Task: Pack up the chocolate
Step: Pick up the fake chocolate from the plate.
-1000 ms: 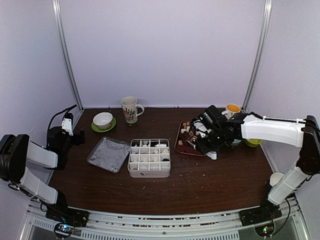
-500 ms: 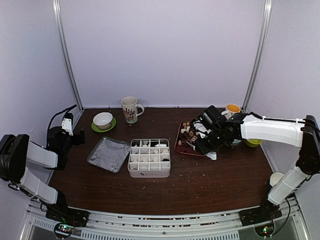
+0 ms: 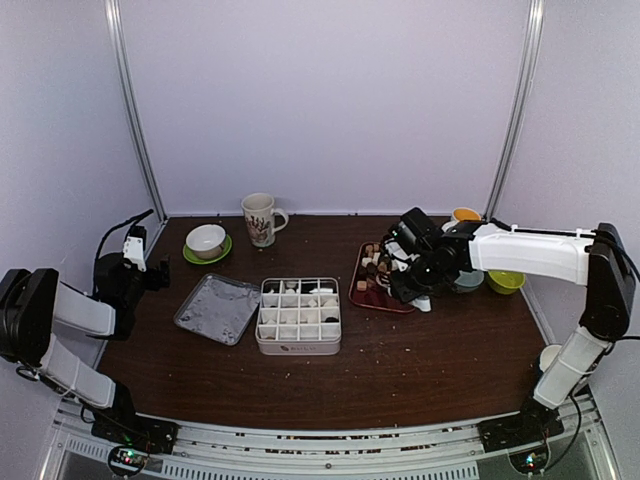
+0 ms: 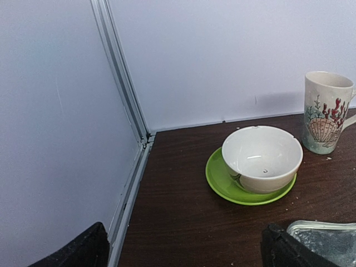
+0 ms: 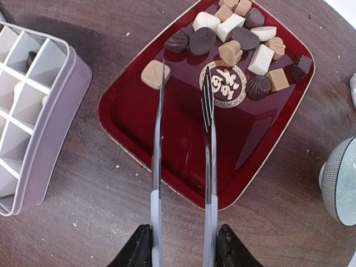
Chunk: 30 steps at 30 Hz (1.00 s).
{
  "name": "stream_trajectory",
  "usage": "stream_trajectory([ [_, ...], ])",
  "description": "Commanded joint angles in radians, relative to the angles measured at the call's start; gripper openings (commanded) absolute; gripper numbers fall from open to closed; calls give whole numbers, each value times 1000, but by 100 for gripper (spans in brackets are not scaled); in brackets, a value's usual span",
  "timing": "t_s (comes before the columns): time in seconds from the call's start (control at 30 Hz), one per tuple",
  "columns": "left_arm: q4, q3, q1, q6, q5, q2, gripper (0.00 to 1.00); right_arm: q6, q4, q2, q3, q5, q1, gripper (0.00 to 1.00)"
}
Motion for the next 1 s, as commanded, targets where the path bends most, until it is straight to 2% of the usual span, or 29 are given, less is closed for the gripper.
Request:
stream_trajectory([
  [0.0, 28, 14, 7, -10, -6, 5, 98, -2, 36, 27, 71, 17, -26, 40],
  [0.33, 28, 14, 7, -9, -6, 5, 98, 47, 1, 136, 215, -18, -51, 40],
  [0.6, 28, 14, 7, -9, -6, 5, 98, 103, -1, 174, 221, -27, -59, 35],
  [0.97, 28, 14, 8, -8, -7, 4, 98, 135, 17, 167, 199, -96, -58, 37],
])
